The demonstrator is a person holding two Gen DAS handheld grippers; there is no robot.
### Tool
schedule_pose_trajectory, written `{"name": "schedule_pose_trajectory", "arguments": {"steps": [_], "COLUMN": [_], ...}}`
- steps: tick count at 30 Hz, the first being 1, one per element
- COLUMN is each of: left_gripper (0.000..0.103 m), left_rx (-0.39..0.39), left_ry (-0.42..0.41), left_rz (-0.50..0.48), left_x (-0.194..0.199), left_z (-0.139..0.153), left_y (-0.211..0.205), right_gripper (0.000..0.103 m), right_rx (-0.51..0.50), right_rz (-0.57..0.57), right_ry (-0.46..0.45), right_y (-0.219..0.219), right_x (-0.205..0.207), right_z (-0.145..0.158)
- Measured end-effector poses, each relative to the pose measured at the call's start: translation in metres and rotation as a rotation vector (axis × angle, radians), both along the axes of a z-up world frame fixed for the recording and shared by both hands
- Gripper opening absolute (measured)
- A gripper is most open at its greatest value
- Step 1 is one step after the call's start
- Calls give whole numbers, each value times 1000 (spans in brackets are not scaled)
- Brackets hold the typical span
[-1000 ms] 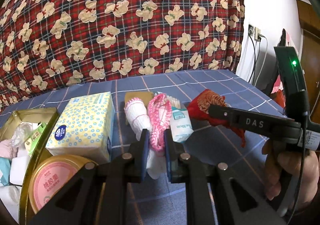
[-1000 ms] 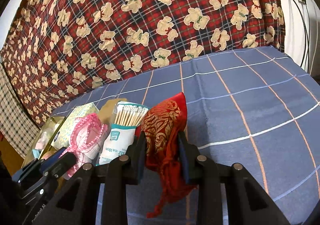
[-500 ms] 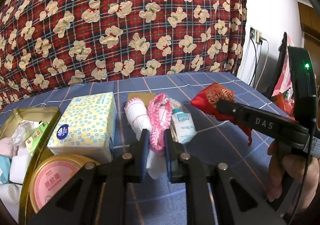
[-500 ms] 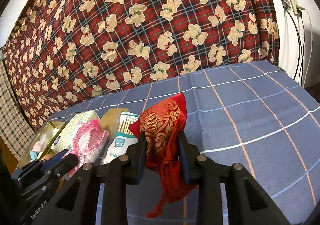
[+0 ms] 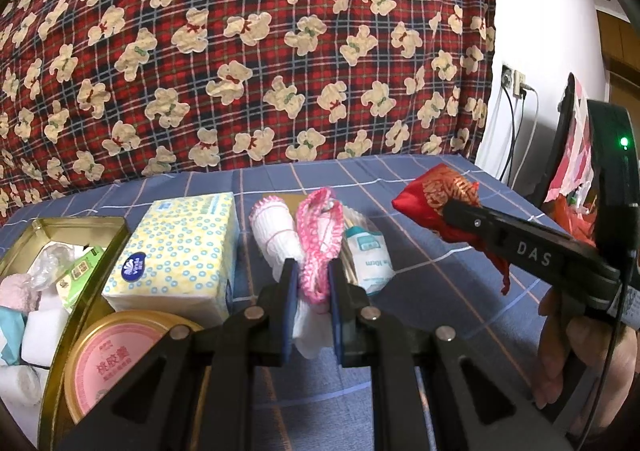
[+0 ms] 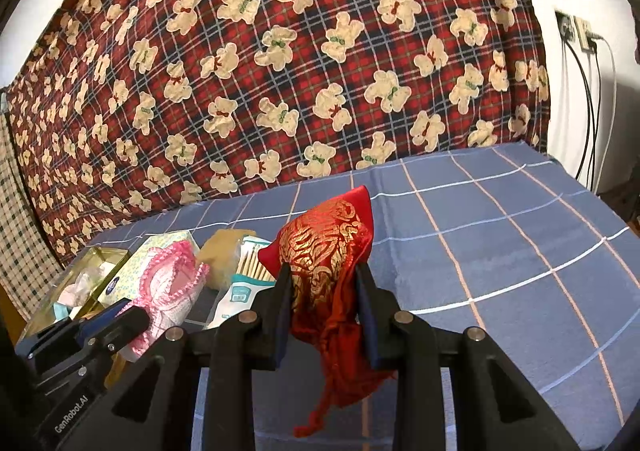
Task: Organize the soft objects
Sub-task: 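Lift the red embroidered pouch with the right gripper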
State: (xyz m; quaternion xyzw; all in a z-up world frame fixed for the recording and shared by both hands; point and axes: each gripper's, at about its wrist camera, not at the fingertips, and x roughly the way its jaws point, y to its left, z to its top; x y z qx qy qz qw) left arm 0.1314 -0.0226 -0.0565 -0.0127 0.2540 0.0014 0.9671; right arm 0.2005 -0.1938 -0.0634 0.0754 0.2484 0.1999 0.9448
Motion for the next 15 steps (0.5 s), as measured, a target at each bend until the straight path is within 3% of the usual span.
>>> {"name": "schedule_pose_trajectory", "arguments": {"steps": [15], "left_gripper": [12], "left_rx": [-13], "left_ry": [-26], "left_rz": [10], "left_x": [-5], "left_z": [3], "left_y": [2], "right_gripper": [32], "right_rx": [-45], "right_rz": [-21], "right_ry": [-88], "right_y": [7], "right_x": [-16], "right_z": [7]}}
